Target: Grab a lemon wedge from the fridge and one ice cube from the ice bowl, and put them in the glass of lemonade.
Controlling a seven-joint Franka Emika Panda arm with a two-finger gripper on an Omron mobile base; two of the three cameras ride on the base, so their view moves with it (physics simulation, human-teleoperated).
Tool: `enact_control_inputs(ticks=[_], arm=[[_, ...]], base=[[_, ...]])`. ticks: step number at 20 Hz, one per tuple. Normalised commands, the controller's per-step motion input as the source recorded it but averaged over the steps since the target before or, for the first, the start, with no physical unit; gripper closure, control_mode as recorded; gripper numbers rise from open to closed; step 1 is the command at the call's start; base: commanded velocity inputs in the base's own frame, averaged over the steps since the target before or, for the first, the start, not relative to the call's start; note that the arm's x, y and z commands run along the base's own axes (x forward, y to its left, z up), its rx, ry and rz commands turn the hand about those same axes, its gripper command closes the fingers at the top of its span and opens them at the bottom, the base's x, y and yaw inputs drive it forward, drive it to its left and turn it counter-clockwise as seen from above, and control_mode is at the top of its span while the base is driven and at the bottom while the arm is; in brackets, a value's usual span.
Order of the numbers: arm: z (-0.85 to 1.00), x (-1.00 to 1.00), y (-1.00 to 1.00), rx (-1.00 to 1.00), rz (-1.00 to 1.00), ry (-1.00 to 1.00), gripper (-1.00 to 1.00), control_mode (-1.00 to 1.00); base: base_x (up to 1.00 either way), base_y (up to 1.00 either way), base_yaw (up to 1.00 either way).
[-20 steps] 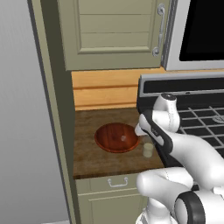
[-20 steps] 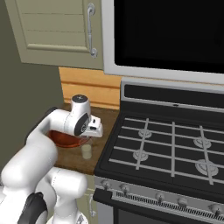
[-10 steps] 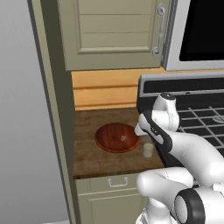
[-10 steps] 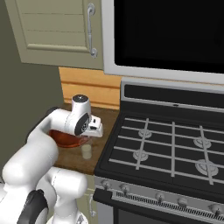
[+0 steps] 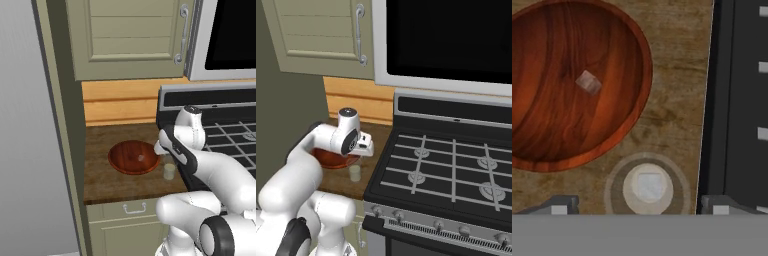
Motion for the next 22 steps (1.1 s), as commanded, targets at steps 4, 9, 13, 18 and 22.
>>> enact_control_inputs(ticks=[4, 9, 13, 18, 22], arm=[[0.32, -0.23, 0.0, 0.07, 0.0, -0.1, -1.0, -1.0], [0.35, -0.35, -0.01, 0.09, 0.0, -0.11, -1.0, -1.0], [0.29, -0.24, 0.0, 0.03, 0.0, -0.08, -1.0, -1.0], [0.4, -0.86, 0.0, 0.05, 0.0, -0.17, -1.0, -1.0], [1.0, -0.55, -0.14, -0.05, -0.03, 0.05, -1.0, -1.0]], base=[[0.0, 0.0, 0.0], [0.0, 0.0, 0.0], [0.0, 0.0, 0.0], [0.0, 0.0, 0.0], [0.0, 0.0, 0.0]])
